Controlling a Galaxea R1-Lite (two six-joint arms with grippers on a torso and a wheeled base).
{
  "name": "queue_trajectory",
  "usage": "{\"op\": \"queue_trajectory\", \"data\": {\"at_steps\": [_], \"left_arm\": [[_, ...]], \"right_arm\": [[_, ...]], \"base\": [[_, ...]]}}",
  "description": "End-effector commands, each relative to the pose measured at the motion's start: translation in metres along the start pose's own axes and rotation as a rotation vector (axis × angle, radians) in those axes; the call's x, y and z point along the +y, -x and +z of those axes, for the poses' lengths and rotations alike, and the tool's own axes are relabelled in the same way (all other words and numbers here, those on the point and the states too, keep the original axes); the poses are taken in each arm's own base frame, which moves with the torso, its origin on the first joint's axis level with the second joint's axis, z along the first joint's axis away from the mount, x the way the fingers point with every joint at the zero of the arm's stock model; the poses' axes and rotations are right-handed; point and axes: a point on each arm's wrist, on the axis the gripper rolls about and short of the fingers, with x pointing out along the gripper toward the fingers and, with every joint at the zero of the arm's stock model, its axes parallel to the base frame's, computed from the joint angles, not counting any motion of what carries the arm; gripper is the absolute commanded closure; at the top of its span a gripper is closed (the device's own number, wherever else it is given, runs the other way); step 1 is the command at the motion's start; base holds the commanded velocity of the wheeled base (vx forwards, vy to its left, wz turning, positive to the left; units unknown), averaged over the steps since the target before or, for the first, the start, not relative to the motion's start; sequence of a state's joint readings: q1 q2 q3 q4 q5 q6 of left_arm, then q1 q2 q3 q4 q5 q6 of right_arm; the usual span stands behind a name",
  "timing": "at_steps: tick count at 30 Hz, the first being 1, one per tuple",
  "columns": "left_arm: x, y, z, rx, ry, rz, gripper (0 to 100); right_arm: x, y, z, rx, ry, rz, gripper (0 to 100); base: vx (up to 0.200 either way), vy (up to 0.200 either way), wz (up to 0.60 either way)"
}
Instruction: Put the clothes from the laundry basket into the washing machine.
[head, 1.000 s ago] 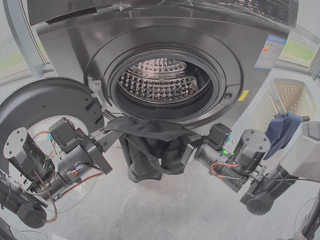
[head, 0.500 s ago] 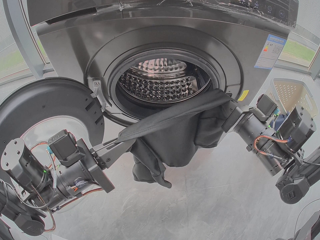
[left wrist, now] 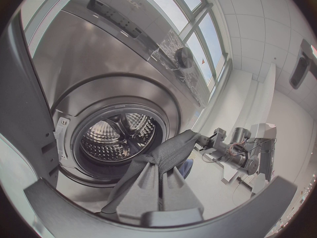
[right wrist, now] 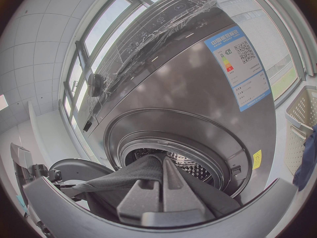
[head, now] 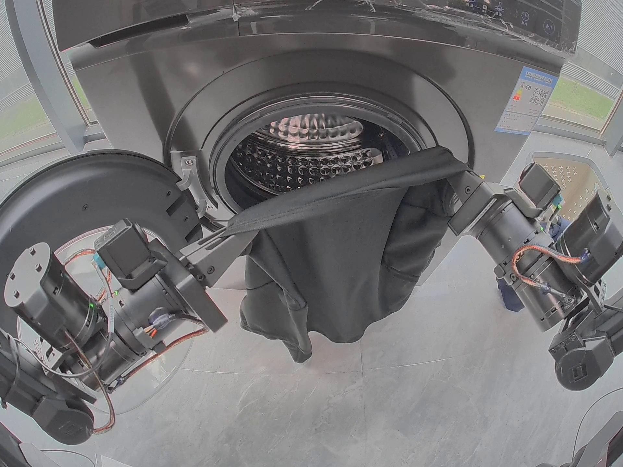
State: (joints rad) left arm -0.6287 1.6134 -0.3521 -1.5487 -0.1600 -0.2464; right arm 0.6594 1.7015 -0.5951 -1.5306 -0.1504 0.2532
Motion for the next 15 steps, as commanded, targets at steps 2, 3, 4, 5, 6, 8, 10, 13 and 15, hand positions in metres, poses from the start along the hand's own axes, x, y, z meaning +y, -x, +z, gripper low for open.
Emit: {"op": "queue_trajectory", "data": {"at_steps": [2,3,4,5,6,8,10,13,15], "left_arm": [[0.01,-0.005,-0.009,0.029,-0.026,0.035,100],[0.01,-0.004,-0.009,0.033,-0.031,0.034,100],[0.01,-0.004,-0.009,0.032,-0.036,0.03,100],[0.009,-0.004,-0.009,0.031,-0.037,0.029,100],[0.009,-0.004,-0.009,0.031,-0.037,0.029,100],[0.01,-0.005,-0.005,0.013,-0.043,0.032,100],[0.01,-0.008,0.001,-0.014,-0.049,0.035,100],[0.011,-0.013,0.007,-0.047,-0.055,0.035,100],[0.013,-0.016,0.015,-0.081,-0.083,0.045,100]], "right_arm": [[0.001,0.001,-0.001,0.0,-0.001,0.003,100],[0.001,0.001,-0.001,-0.001,-0.002,0.005,100],[0.001,0.001,-0.002,0.003,-0.002,0.005,100],[0.001,0.002,-0.002,0.004,-0.004,0.005,100],[0.001,0.002,-0.002,0.004,-0.004,0.005,100],[0.0,0.002,-0.003,0.009,-0.002,0.001,100],[0.0,0.002,-0.003,0.009,-0.002,0.001,100],[-0.001,0.003,-0.004,0.019,0.002,-0.003,100],[-0.004,0.006,-0.007,0.037,0.009,-0.012,100]], "base": [[0.0,0.0,0.0],[0.0,0.0,0.0],[0.0,0.0,0.0],[0.0,0.0,0.0],[0.0,0.0,0.0],[0.0,0.0,0.0],[0.0,0.0,0.0],[0.0,0.0,0.0],[0.0,0.0,0.0]]}}
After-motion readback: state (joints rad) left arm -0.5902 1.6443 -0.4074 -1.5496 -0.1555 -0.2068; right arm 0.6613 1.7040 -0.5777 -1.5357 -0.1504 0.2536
